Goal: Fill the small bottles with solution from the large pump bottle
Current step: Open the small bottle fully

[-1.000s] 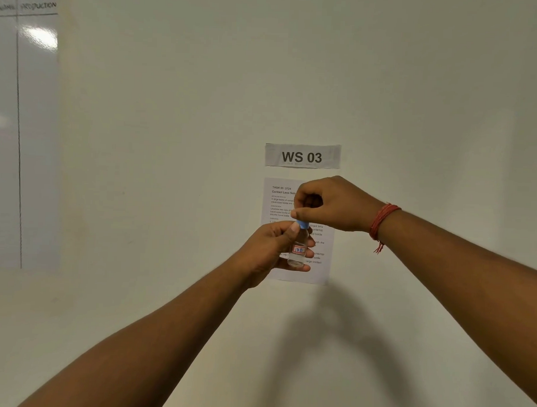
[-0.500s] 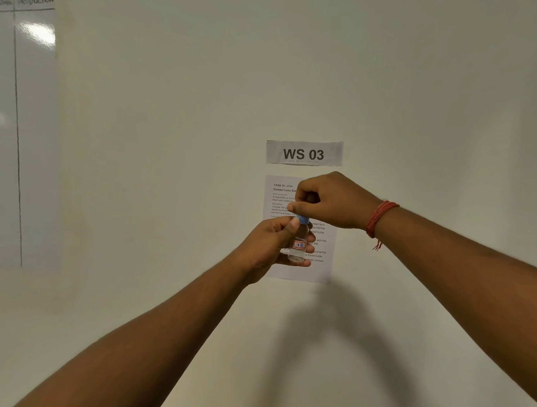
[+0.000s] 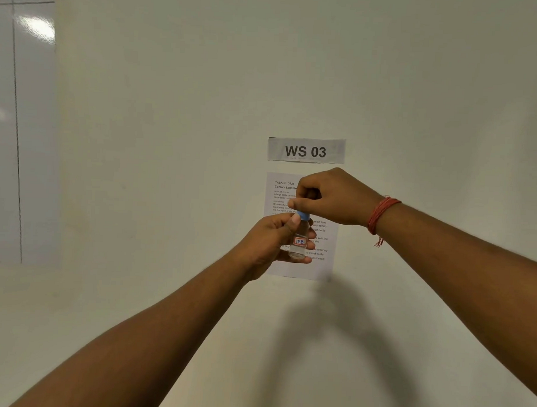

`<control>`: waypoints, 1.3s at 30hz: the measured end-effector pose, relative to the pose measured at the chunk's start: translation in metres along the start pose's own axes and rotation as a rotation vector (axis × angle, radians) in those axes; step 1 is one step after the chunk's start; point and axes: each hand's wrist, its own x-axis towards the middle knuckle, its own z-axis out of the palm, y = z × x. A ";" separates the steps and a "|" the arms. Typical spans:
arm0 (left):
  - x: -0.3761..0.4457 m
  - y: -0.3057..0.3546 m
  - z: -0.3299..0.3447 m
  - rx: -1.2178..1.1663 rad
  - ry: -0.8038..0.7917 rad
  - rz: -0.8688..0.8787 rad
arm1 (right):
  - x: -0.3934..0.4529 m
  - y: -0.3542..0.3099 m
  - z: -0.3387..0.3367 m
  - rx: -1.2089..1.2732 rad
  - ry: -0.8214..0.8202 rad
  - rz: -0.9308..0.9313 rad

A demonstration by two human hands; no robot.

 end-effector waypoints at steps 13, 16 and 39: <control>-0.004 0.000 -0.001 -0.014 -0.014 0.007 | -0.001 -0.006 -0.002 0.048 -0.003 -0.019; -0.003 0.000 -0.002 -0.020 -0.012 0.002 | 0.001 -0.005 -0.003 0.007 -0.010 0.002; -0.004 0.000 -0.002 -0.022 -0.020 -0.009 | -0.002 -0.008 -0.006 0.020 -0.064 0.010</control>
